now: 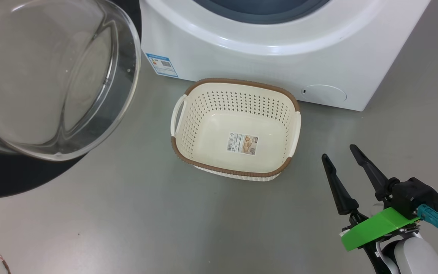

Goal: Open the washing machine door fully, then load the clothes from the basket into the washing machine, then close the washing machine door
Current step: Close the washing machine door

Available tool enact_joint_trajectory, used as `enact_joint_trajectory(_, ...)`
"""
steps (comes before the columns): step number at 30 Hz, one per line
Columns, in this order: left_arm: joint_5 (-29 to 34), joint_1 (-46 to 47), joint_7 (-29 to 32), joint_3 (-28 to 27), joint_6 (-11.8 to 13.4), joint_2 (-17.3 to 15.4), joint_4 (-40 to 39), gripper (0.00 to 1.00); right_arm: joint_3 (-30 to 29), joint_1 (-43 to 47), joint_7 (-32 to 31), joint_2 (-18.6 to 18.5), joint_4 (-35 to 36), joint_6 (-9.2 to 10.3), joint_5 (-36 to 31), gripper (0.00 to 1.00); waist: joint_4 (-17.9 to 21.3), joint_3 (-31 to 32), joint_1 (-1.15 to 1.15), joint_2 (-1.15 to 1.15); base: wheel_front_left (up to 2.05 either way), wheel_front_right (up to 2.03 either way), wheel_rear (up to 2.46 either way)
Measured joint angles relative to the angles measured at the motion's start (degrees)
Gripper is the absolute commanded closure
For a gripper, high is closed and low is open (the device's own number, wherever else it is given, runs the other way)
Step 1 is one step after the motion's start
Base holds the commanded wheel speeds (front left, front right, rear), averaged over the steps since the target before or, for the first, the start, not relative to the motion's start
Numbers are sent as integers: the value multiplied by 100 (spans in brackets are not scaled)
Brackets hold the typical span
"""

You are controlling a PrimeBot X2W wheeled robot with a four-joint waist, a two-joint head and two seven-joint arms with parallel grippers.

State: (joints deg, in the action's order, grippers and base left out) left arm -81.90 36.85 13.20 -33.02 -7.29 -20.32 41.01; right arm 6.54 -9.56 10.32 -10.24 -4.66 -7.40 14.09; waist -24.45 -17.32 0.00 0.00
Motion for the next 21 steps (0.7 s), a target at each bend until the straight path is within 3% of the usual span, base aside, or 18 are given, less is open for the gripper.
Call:
enact_joint_trajectory(10,-448,-2,588,-52,0,-51,10,100,15,0,1,-9,-34,0,1,0,87,2,0,0,0,0,0)
enact_joint_trajectory(21,-1044,-246,1998,-13,-1,-96,-258,100,36,-1,20,9,-140,0,10,0,105,76,0,0,0,0,0)
